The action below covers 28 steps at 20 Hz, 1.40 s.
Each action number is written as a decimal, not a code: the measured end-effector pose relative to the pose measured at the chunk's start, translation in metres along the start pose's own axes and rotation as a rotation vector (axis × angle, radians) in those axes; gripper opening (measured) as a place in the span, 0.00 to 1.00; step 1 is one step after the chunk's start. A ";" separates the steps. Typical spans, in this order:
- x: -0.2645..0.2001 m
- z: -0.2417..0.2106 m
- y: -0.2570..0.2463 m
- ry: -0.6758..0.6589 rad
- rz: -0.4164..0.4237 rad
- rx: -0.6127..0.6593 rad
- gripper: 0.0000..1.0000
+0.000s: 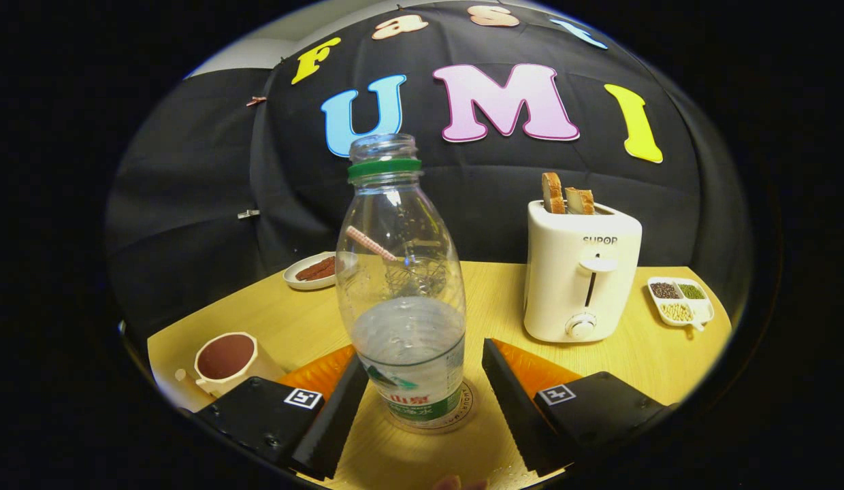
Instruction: Take the bottle from table, then pour the juice into the cup, finally place the bottle on the coaster
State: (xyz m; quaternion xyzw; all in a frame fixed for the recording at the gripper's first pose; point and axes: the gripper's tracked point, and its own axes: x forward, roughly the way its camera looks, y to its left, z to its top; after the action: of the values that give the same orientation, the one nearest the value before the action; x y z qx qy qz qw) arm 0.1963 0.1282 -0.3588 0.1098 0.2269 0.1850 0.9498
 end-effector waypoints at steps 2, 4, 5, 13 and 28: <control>-0.004 -0.001 0.001 0.001 0.000 0.007 0.99; -0.007 -0.001 0.001 0.005 0.002 0.015 0.99; -0.010 -0.003 0.003 0.008 0.005 0.021 0.99; -0.031 -0.009 0.014 0.019 0.019 0.031 0.98; -0.201 0.137 0.056 -0.097 -0.020 -0.067 0.98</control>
State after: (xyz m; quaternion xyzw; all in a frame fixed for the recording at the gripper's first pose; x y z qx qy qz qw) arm 0.0775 0.0816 -0.1444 0.0844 0.1752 0.1774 0.9647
